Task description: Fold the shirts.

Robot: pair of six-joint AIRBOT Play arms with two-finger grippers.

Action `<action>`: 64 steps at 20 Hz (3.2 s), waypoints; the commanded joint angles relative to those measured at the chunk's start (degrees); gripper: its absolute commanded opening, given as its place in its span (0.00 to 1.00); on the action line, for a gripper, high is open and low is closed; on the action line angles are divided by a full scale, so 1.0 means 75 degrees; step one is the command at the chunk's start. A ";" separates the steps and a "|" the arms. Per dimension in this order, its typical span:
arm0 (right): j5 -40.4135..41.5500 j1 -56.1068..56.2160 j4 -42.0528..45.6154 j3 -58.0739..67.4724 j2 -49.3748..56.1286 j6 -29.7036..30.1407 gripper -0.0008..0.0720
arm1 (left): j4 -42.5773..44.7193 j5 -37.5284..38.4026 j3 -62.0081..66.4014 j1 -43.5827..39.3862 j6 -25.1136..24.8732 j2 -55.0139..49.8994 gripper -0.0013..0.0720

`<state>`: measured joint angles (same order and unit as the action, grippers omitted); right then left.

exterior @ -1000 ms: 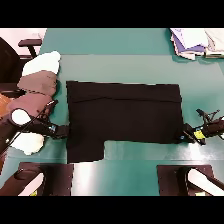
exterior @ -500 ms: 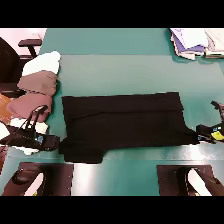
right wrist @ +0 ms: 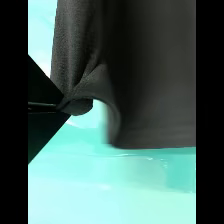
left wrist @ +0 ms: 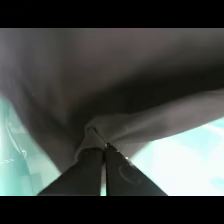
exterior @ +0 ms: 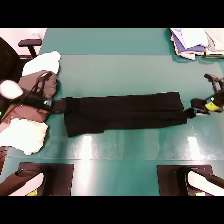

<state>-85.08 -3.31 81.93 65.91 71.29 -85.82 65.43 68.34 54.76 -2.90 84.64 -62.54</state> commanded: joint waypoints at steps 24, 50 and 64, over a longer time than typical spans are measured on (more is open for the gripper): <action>0.0399 -0.2527 -0.3955 0.0557 0.3474 0.2235 0.82 | -0.0787 -0.1037 0.3031 -0.1011 -0.0067 -0.2687 0.05; 0.0501 0.1891 -0.6263 0.4048 0.1189 0.1964 0.04 | -0.1982 -0.2378 0.5333 -0.4156 0.0717 -0.6490 0.05; 0.3016 0.5744 -0.6397 0.4138 0.2119 0.2218 0.04 | 0.0877 -0.1075 0.5461 -0.0813 0.0452 -0.2215 0.05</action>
<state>-71.68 29.87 34.00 96.88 83.70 -70.26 66.70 57.93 95.66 -16.12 88.18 -87.85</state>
